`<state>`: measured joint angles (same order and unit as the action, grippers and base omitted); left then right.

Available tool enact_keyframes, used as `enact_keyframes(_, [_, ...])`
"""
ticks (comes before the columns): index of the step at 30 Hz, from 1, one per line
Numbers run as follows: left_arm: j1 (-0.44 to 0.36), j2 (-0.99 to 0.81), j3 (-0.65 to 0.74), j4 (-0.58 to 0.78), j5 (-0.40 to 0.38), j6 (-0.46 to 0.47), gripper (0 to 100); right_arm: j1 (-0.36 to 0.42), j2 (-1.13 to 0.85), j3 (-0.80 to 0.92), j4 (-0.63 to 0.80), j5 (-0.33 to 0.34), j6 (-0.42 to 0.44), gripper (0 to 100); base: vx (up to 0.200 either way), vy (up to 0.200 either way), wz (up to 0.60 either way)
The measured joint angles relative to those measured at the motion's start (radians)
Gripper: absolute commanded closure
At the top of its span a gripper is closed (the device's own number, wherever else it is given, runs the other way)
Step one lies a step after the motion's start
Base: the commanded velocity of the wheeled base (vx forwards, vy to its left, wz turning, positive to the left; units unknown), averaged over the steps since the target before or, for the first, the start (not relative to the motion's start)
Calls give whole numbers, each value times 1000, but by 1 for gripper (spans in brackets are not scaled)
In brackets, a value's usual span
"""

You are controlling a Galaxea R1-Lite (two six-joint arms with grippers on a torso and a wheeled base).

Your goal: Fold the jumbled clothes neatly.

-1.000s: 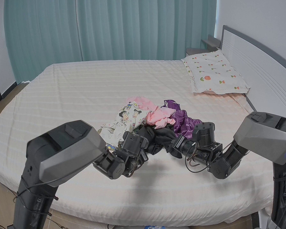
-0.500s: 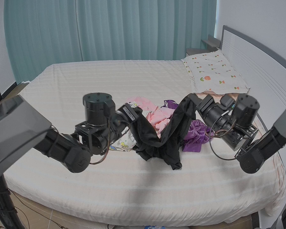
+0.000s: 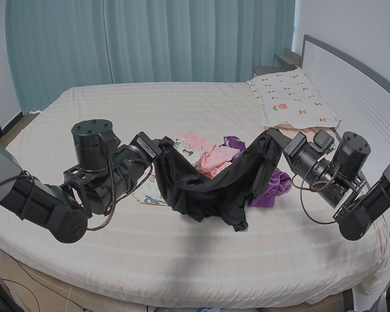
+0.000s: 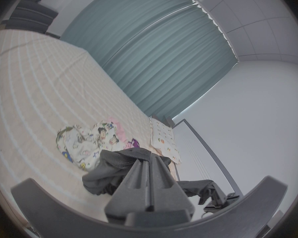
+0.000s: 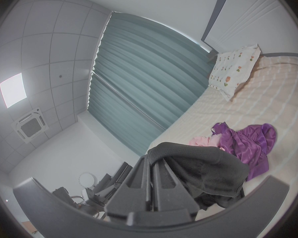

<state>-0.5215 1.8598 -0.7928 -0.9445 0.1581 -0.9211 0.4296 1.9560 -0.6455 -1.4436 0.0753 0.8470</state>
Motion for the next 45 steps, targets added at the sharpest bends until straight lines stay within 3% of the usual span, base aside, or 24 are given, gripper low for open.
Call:
enact_keyframes(7, [4, -10, 53, -1, -76, -90, 100, 9, 46, 10, -2, 15, -6, 100, -143, 0, 0])
enact_keyframes(20, [9, -10, 111, -1, -87, -123, 100, 16, 71, 17, -3, 15, -7, 100, 0, 0, 0])
enact_keyframes(27, [54, -23, 118, 4, -130, -166, 100, 20, 77, 18, -17, 8, -13, 100, 0, 200, 0])
enact_keyframes(45, [72, -98, 189, 3, -131, -165, 100, 36, 80, 34, -32, 4, -39, 100, 0, 200, 0])
